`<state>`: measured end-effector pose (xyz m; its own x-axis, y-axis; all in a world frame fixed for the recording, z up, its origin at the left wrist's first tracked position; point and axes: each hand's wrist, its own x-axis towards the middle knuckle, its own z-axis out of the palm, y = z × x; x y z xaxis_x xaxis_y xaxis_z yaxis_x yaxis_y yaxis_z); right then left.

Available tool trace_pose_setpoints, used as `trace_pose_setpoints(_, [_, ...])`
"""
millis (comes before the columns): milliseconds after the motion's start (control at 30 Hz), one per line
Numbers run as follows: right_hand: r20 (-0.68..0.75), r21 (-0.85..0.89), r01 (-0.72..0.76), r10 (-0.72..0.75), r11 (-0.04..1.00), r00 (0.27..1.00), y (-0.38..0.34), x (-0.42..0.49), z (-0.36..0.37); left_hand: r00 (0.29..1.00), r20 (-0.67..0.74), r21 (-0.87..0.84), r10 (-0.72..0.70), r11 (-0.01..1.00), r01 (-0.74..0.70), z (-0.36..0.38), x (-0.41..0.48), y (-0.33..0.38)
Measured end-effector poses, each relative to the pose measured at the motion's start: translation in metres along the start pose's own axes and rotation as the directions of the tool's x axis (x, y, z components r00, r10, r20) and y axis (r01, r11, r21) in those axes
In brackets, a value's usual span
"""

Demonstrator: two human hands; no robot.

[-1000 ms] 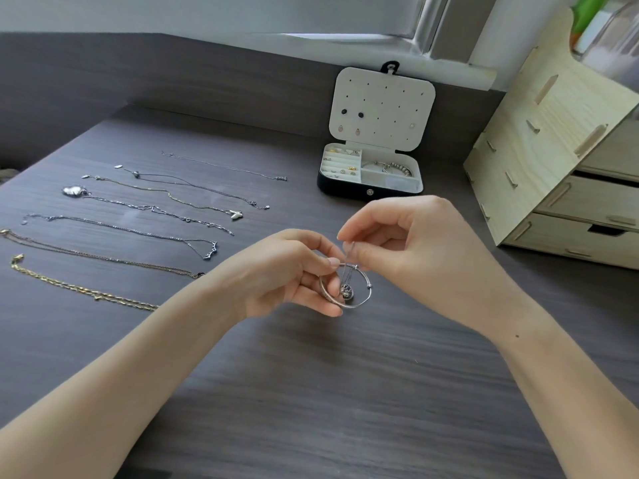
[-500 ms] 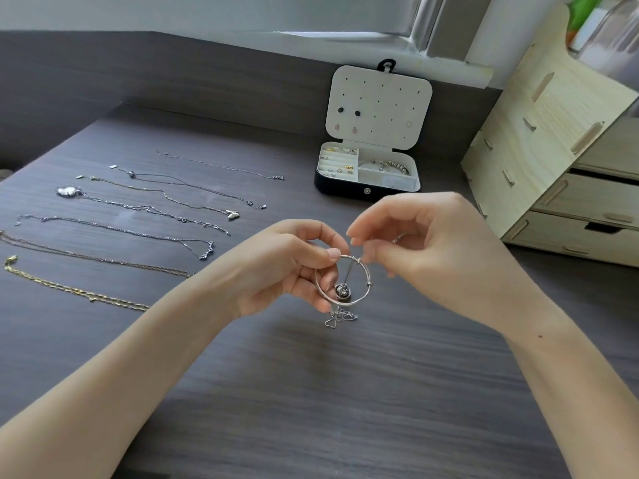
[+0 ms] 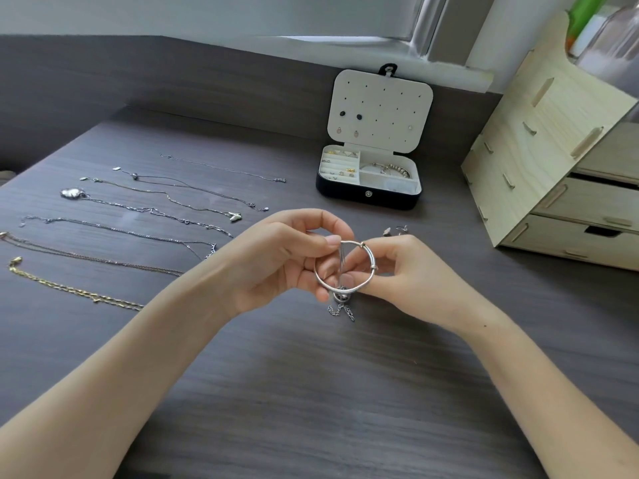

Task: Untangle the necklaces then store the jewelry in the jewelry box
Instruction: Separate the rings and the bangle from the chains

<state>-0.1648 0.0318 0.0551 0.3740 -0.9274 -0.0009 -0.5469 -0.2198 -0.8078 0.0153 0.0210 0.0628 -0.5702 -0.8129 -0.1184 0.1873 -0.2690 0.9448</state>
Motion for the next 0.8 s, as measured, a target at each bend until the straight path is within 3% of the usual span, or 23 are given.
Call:
trace_pose_setpoints(267, [-0.024, 0.037, -0.067, 0.067, 0.997, 0.997, 0.010, 0.001, -0.001, 0.997, 0.033, -0.200, 0.066, 0.978, -0.059, -0.008, -0.002, 0.009])
trace_pose_setpoints(400, [0.008, 0.214, -0.101, 0.102, 0.972, 0.995, 0.014, 0.000, -0.003, 0.993, 0.057, -0.350, 0.108, 0.933, -0.081, -0.012, -0.004, 0.014])
trace_pose_setpoints(467, [0.029, 0.435, -0.107, 0.105, 0.894, 0.994, 0.015, 0.000, -0.006, 0.988, 0.093, -0.437, 0.126, 0.897, -0.074, -0.015, -0.003, 0.014])
trace_pose_setpoints(533, [0.046, 0.696, -0.101, 0.096, 0.711, 0.994, 0.014, 0.002, -0.010, 0.984, 0.116, -0.497, 0.137, 0.866, -0.062, -0.021, -0.002, 0.013])
trace_pose_setpoints(600, [0.019, 0.815, -0.092, 0.132, 0.572, 0.991, 0.016, 0.004, -0.015, 0.981, 0.122, -0.541, 0.150, 0.839, -0.061, -0.025, -0.001, 0.012])
trace_pose_setpoints(700, [-0.061, 0.807, -0.077, 0.212, 0.586, 0.975, 0.018, 0.005, -0.019, 0.988, 0.041, -0.567, 0.149, 0.817, -0.100, -0.028, 0.000, 0.013])
trace_pose_setpoints(800, [-0.113, 0.797, -0.005, 0.157, 0.604, 0.981, 0.016, 0.002, -0.030, 0.990, -0.030, -0.581, 0.135, 0.804, -0.127, -0.031, 0.002, 0.012])
